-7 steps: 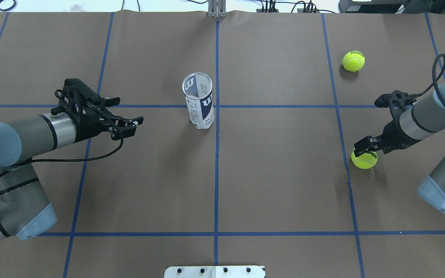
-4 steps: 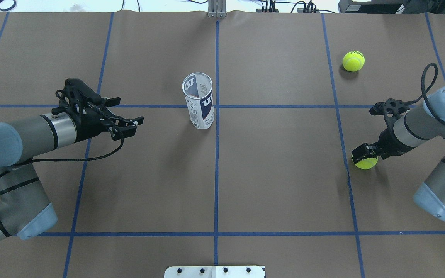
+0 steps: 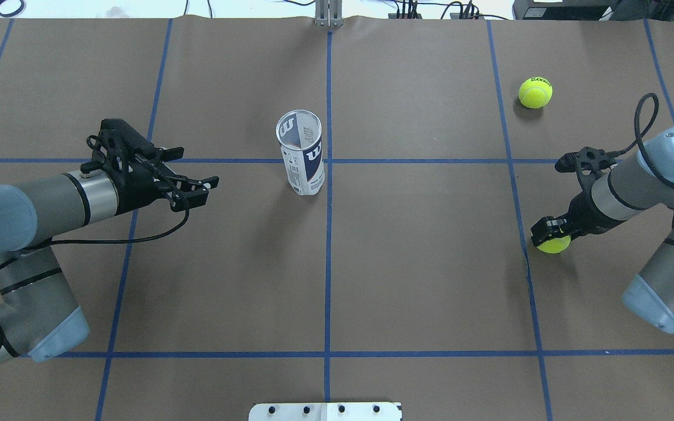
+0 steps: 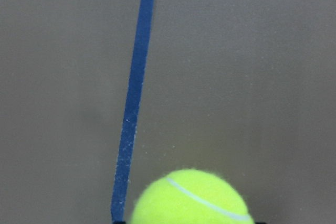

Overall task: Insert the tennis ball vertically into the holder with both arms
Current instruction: 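Lower the right gripper onto the nearer yellow tennis ball and grasp it, then lift the ball with the right gripper while the left gripper moves to the can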

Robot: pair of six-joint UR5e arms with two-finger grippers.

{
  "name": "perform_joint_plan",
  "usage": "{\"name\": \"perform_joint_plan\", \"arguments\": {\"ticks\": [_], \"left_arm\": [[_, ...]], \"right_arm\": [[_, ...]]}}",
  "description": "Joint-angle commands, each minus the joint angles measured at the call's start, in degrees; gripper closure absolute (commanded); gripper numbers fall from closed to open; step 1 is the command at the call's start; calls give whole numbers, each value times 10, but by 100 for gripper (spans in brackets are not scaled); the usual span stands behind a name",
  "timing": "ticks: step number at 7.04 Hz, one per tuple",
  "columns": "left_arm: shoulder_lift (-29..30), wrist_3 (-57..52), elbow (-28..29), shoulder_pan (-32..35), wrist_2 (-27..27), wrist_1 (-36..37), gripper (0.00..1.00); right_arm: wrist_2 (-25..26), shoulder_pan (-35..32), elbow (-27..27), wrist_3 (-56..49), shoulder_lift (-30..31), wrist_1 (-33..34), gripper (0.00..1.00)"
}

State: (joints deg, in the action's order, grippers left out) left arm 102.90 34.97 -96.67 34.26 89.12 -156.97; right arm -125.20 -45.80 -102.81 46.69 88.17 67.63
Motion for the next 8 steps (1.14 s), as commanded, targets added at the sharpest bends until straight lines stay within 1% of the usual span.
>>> {"name": "perform_joint_plan", "arguments": {"ticks": [1,2,3,4,5,6,8], "left_arm": [[31,4,26,-8,0,0,1],[35,3,34,-36,-2,0,2],[48,4,49,-62,-45,-3,2],[62,5,59,-98,-105,-12,2],[73,5,87,-115,-157,-71,2],[92,5,123,-125,-186,-128,2],[139,5,166,-130,-189,-134,2]], "right_arm": [[-22,-38,-27,-1,-2,1,100],[-28,-55,-30,-1,-16,1,100],[-28,-61,-30,0,-27,0,100],[-28,-73,-30,0,-43,1,100],[-27,-81,-32,1,-55,1,100],[-28,-89,-33,1,-62,1,100],[-34,-97,-33,2,-81,3,100]]}}
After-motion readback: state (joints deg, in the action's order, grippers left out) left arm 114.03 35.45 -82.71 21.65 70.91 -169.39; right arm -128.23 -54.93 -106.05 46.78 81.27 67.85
